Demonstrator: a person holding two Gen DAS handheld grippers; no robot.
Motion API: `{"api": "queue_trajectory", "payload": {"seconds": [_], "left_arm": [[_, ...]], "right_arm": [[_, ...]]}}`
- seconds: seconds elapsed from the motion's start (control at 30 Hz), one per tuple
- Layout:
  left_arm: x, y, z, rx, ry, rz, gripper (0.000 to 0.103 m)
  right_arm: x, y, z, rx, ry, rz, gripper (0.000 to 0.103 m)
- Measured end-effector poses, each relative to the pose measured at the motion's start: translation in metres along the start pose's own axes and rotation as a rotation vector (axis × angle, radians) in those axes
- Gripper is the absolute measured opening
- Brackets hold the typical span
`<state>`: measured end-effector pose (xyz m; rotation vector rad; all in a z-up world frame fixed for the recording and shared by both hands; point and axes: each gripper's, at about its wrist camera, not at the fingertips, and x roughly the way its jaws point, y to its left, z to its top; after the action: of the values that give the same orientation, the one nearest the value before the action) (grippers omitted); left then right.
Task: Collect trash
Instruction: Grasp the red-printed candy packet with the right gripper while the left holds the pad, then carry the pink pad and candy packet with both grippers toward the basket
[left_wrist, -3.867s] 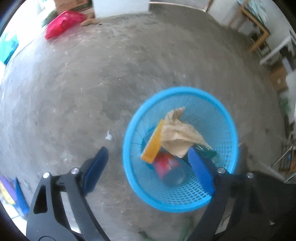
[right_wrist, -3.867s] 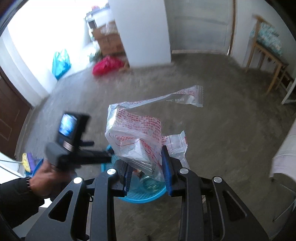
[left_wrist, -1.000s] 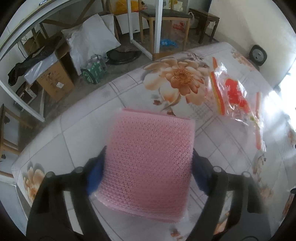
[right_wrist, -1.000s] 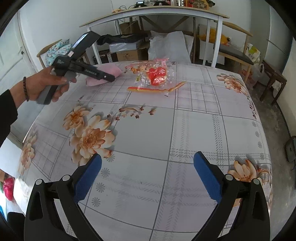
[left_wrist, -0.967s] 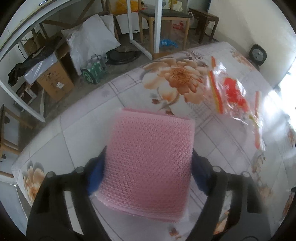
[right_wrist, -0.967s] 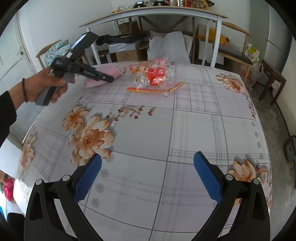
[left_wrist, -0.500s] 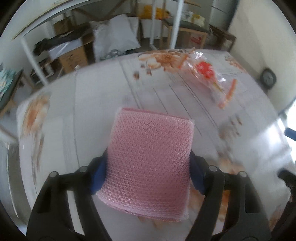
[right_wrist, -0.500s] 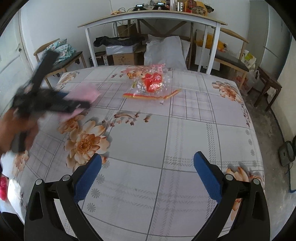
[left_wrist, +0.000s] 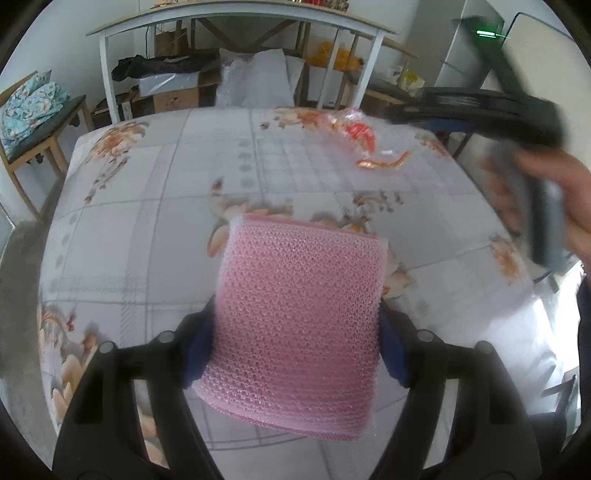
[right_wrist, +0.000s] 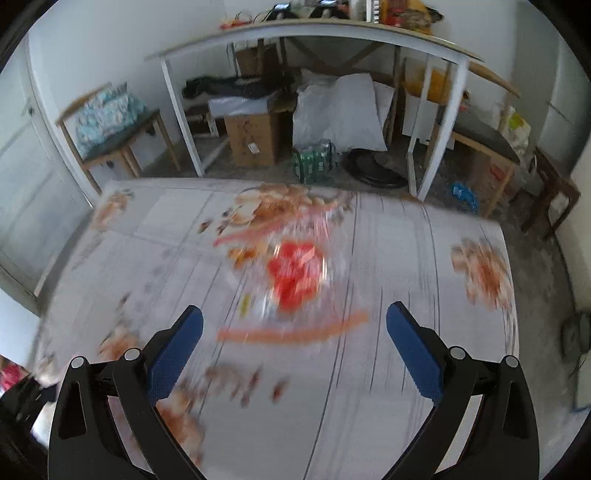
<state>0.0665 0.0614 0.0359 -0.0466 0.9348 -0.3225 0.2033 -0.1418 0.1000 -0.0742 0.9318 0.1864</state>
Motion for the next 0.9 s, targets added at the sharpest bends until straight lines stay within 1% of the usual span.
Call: {"api": "queue_trajectory", "payload": {"seconds": [0.03, 0.1, 0.17, 0.23, 0.3, 0.37, 0.47, 0.57, 0.63, 0.73, 0.8, 0.83, 0.87, 0.9], "left_arm": [[0.002, 0.000, 0.001, -0.005, 0.001, -0.008, 0.071], [0.003, 0.001, -0.001, -0.013, 0.002, -0.011, 0.071], [0.006, 0.004, -0.002, -0.031, 0.009, -0.027, 0.071], [0.006, 0.009, -0.003, -0.052, 0.014, -0.035, 0.072], [0.006, 0.012, -0.003, -0.056, 0.014, -0.036, 0.072], [0.005, 0.013, -0.004, -0.060, 0.013, -0.045, 0.072], [0.003, 0.014, -0.003, -0.066, 0.007, -0.050, 0.072], [0.003, 0.016, -0.002, -0.076, 0.006, -0.057, 0.072], [0.002, 0.017, -0.002, -0.081, 0.005, -0.066, 0.072], [0.001, 0.018, -0.002, -0.084, 0.002, -0.063, 0.072], [0.001, 0.018, -0.002, -0.088, 0.000, -0.058, 0.072], [0.000, 0.019, -0.002, -0.091, -0.002, -0.060, 0.072], [0.000, 0.019, -0.001, -0.094, -0.004, -0.058, 0.073], [0.000, 0.019, -0.001, -0.095, -0.004, -0.059, 0.073]], "right_arm": [[0.009, 0.001, 0.008, -0.011, 0.009, -0.012, 0.097], [0.030, 0.002, 0.022, -0.011, 0.030, -0.007, 0.097], [0.045, 0.005, 0.029, -0.018, 0.046, 0.008, 0.097], [0.059, 0.012, 0.032, -0.055, 0.068, 0.009, 0.097], [0.073, 0.019, 0.032, -0.096, 0.096, 0.009, 0.097], [0.084, 0.017, 0.032, -0.098, 0.121, -0.004, 0.097], [0.095, 0.010, 0.030, -0.065, 0.144, -0.027, 0.096], [0.103, 0.003, 0.021, -0.026, 0.161, -0.007, 0.097], [0.103, 0.000, 0.017, -0.011, 0.141, 0.005, 0.097], [0.100, 0.001, 0.013, -0.005, 0.127, -0.005, 0.096], [0.097, 0.003, 0.010, -0.007, 0.115, 0.000, 0.091], [0.095, 0.004, 0.008, -0.012, 0.110, 0.005, 0.084], [0.092, 0.005, 0.007, -0.018, 0.106, 0.010, 0.072], [0.088, 0.006, 0.006, -0.014, 0.101, 0.014, 0.067]]}}
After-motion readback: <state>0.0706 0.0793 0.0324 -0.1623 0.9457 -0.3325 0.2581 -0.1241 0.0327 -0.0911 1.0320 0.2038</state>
